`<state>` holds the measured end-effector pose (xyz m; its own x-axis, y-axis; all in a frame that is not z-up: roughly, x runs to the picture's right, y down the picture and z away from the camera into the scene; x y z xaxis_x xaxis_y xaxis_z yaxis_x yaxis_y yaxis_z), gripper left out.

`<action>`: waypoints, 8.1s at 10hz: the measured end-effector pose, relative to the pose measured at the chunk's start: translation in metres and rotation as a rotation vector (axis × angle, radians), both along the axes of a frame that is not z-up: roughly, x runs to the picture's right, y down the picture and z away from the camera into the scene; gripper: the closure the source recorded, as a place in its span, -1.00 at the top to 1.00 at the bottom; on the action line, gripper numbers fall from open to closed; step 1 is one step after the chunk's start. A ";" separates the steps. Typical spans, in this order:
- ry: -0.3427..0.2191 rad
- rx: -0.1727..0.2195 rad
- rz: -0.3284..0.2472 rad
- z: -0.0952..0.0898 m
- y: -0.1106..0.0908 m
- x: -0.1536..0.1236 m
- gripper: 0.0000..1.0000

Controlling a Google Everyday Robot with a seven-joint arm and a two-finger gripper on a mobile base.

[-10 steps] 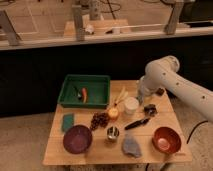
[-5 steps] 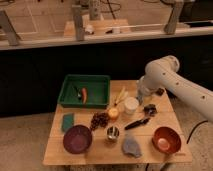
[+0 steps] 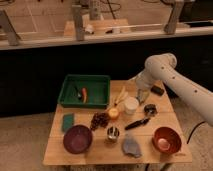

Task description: Place banana in tray

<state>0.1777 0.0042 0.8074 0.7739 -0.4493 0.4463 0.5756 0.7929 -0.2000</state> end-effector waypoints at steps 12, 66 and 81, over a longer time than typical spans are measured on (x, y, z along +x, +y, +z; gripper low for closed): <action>-0.234 0.065 -0.182 0.022 -0.019 -0.007 0.60; -0.068 0.007 -0.265 0.133 -0.002 -0.019 -1.00; -0.426 0.183 -0.416 0.118 -0.036 -0.191 -0.58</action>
<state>-0.0138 -0.0314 0.9249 0.2883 -0.7731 0.5650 0.8429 0.4848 0.2333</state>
